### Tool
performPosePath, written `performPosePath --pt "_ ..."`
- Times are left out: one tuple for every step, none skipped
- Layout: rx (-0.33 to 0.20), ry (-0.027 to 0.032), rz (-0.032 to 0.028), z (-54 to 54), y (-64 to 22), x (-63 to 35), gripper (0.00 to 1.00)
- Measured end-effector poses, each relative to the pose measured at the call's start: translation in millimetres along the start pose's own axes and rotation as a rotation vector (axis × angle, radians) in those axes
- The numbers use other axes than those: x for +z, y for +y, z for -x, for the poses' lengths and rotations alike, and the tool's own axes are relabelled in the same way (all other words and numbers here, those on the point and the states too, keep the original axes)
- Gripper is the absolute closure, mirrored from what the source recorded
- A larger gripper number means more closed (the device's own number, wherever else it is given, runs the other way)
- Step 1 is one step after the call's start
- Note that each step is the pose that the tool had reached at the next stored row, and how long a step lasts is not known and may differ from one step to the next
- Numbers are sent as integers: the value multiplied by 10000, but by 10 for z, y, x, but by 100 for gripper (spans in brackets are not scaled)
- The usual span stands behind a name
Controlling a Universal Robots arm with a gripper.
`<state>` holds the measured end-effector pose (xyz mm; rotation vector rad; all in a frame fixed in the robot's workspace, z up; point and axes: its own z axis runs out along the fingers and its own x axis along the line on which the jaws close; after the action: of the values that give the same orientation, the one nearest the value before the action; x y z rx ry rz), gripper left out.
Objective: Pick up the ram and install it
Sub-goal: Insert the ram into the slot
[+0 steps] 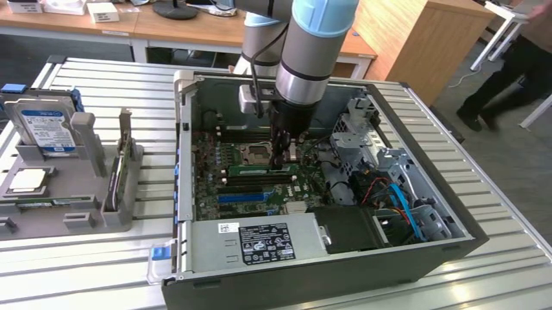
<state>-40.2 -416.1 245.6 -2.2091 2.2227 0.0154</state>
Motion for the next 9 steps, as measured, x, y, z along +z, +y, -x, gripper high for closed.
performPosePath --pt "0 2 0 -3 0 0 88" --pt "1 1 1 -3 0 -1 88" --pt "1 2 1 -4 0 -1 88" --pt "2 4 1 -4 0 1 88" --pt "1 3 1 -5 1 8 88" --pt "1 4 2 -5 1 15 88" --pt "2 5 2 -5 1 20 88" --pt "6 6 2 -5 1 21 88" --pt "15 7 2 -5 1 21 88"
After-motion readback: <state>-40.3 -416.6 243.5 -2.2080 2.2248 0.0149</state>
